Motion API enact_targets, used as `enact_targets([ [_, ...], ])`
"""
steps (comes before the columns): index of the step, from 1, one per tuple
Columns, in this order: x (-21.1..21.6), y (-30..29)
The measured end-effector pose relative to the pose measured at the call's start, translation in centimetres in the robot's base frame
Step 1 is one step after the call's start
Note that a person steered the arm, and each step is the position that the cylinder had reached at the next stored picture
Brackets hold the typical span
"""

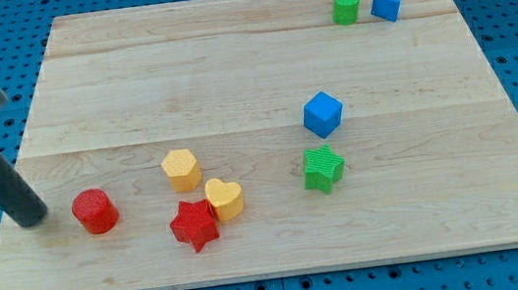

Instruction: Push the red circle down to the yellow hexagon

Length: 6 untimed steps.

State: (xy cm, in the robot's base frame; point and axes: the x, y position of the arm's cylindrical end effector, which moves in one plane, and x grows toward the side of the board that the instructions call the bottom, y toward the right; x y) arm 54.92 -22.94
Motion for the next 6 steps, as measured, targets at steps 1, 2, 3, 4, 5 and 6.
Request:
enact_targets([
  [1, 0.8, 6.9],
  [2, -1.0, 10.1],
  [3, 0.1, 2.9],
  [4, -3.7, 0.7],
  [5, -4.6, 6.7],
  [6, -3.9, 9.4],
])
